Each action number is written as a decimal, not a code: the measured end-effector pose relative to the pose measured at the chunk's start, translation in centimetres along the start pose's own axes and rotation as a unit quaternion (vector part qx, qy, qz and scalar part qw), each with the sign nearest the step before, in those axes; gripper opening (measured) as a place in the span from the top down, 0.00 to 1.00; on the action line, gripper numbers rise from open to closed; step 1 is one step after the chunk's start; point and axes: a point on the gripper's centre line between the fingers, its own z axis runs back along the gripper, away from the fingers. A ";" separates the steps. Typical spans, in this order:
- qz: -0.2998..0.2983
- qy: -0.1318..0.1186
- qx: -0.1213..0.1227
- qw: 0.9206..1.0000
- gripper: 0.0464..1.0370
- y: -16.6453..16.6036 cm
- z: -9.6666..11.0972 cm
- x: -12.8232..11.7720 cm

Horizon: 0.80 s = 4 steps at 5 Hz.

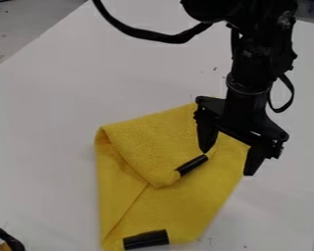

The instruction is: Unfold the cloth from the right to top left

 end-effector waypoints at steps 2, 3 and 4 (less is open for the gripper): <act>0.005 0.015 0.013 1.000 0.04 1.3 -1.8 -1.0; 0.005 0.006 0.020 1.000 0.04 2.7 -2.1 -0.7; 0.004 0.010 0.021 1.000 0.04 4.1 -2.9 -0.7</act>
